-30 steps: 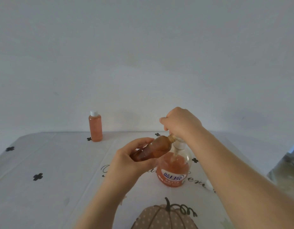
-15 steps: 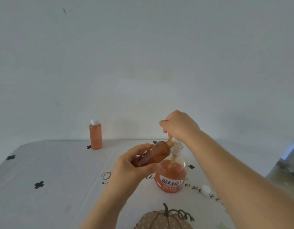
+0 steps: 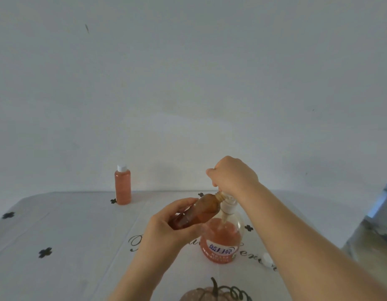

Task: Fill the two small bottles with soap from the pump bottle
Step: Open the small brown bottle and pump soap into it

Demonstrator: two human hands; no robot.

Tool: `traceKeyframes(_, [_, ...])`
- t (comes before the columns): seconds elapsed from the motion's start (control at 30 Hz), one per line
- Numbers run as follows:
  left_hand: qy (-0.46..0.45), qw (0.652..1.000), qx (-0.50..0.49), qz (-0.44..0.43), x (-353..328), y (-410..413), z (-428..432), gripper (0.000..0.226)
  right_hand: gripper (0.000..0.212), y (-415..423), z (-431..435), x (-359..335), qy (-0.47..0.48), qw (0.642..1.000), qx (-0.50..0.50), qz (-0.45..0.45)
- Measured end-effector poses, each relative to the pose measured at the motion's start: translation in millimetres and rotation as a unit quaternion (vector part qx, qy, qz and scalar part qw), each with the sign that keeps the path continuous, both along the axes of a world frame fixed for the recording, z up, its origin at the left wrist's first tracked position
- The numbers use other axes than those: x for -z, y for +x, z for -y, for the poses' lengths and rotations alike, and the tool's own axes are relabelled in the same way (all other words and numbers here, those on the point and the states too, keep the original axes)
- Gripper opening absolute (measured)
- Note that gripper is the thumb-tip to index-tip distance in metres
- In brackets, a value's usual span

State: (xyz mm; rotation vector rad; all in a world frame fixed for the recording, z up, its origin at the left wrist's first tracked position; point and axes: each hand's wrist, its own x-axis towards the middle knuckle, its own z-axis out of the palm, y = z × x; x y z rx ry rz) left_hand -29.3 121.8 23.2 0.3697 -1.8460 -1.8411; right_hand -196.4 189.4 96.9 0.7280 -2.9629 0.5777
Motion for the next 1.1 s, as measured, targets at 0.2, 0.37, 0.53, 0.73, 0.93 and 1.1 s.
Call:
traceKeyframes(0.2, [-0.001,1.000,0.004,0.001,-1.0,0.2,-0.6,0.041,0.029,-1.8,0.3,0.7,-0.003,1.000,0.007,0.004])
traceKeyframes(0.37, [-0.008,1.000,0.003,0.010,2.9,-0.5,1.1,0.041,0.029,-1.5,1.7,8.4,0.011,1.000,0.003,0.000])
traceKeyframes(0.53, [-0.012,1.000,-0.003,0.017,7.2,-3.0,3.8,0.042,0.030,-3.5,2.9,15.6,0.004,1.000,-0.002,0.007])
traceKeyframes(0.73, [-0.013,1.000,-0.001,0.021,6.7,-3.4,2.5,0.042,0.030,-4.9,1.7,16.7,-0.003,1.000,-0.001,0.020])
traceKeyframes(0.93, [-0.001,1.000,0.004,0.010,5.7,-3.4,1.7,0.043,0.027,-3.4,1.7,5.2,0.005,1.000,0.004,0.021])
traceKeyframes(1.1, [0.001,1.000,0.001,0.005,5.7,-2.4,1.2,0.044,0.020,2.4,-0.4,-4.7,0.045,0.999,-0.001,-0.020])
